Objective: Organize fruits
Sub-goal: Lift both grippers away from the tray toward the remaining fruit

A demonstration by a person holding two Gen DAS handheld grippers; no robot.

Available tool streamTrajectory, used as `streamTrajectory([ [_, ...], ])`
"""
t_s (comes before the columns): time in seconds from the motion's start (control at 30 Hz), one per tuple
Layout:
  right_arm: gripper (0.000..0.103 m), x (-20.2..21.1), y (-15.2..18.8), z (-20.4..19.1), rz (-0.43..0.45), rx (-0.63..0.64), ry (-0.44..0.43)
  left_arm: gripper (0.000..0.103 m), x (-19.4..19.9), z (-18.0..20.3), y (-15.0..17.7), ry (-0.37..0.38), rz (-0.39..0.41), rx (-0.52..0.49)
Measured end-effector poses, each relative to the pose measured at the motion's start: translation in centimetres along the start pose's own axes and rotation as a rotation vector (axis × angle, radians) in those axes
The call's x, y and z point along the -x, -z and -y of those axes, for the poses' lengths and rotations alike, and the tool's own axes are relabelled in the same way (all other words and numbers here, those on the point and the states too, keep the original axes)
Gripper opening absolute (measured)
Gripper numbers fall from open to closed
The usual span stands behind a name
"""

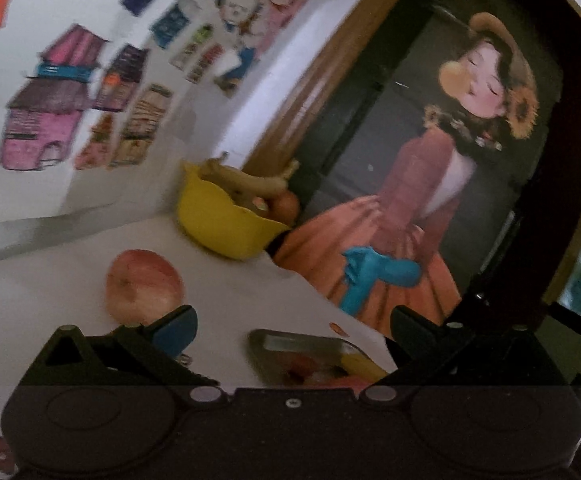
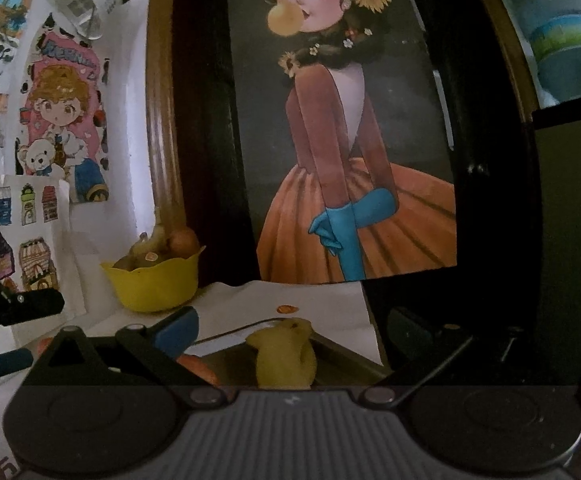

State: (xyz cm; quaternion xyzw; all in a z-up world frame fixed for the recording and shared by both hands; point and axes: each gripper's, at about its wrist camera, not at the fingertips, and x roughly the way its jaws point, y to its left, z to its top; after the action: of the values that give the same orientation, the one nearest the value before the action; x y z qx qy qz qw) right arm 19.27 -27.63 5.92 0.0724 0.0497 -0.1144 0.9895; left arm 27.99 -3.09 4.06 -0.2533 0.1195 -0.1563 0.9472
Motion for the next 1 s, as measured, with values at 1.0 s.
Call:
streamTrajectory([
  [1.0, 0.103, 8.0, 4.3, -11.9, -0.235, 0.236, -0.224, 0.102, 10.1, -9.4, -2.6, -0.307, -0.125, -0.051],
])
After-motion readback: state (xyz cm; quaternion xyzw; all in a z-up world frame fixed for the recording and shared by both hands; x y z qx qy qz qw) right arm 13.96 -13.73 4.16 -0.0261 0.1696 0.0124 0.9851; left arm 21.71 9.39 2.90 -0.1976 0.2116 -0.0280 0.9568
